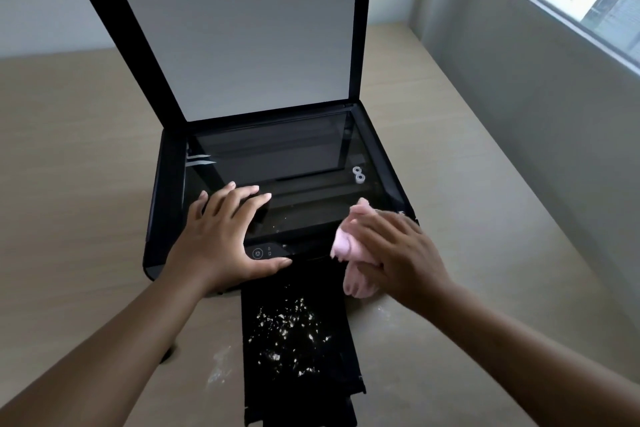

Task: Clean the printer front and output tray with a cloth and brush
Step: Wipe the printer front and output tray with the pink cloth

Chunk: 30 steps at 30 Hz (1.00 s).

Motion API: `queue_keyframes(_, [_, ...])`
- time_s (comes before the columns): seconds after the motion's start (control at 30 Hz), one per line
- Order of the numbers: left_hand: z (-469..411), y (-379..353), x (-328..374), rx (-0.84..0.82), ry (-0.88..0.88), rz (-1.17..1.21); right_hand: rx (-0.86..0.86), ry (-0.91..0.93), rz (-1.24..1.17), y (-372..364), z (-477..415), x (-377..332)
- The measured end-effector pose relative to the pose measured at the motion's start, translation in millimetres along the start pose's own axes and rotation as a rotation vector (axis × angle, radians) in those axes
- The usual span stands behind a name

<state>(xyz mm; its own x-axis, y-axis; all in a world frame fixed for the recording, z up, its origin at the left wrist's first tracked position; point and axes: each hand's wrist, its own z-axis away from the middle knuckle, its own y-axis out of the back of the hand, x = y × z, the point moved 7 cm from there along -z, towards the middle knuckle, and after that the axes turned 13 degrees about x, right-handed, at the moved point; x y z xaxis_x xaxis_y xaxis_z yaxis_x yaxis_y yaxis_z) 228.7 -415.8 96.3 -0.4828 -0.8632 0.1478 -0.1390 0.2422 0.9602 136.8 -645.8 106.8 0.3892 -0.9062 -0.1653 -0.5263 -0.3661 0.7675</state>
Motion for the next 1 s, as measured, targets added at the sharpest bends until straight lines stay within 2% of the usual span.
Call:
queue_keyframes(0.1, [-2,0,-1,0.005,-0.004,0.004,0.041,-0.37,-0.015,5,-7,36])
queue_keyframes(0.17, [-2,0,-1,0.007,-0.004,0.003,-0.014,-0.498,0.077,-3,-13,44])
queue_keyframes(0.3, [-1,0,0,0.0,-0.01,0.002,-0.095,-0.359,0.093,-12,-11,34])
queue_keyframes(0.43, [-1,1,1,0.007,-0.003,-0.004,-0.018,-0.214,-0.044,9,14,30])
queue_keyframes(0.5, [-1,1,1,0.012,0.0,-0.005,0.062,-0.295,-0.075,15,16,33])
queue_keyframes(0.57, [-2,1,1,0.016,-0.002,-0.005,0.111,-0.465,-0.048,9,12,31])
queue_keyframes(0.6, [-2,0,2,0.016,-0.004,-0.008,0.11,-0.534,0.015,4,10,26])
queue_keyframes(0.67, [-3,0,2,0.016,-0.01,-0.011,0.091,-0.548,0.155,-5,3,11])
queue_keyframes(0.73, [-3,-1,3,0.02,-0.016,-0.005,0.068,-0.457,0.174,-8,0,2])
queue_keyframes(0.87, [-2,-3,1,0.016,-0.024,0.01,-0.005,-0.089,0.045,-3,13,-7])
queue_keyframes(0.9, [-2,-4,0,0.018,-0.026,0.012,0.011,-0.091,0.039,1,15,-4])
queue_keyframes(1.0, [-3,-6,-1,0.021,-0.033,0.014,0.044,-0.265,0.081,3,17,-6])
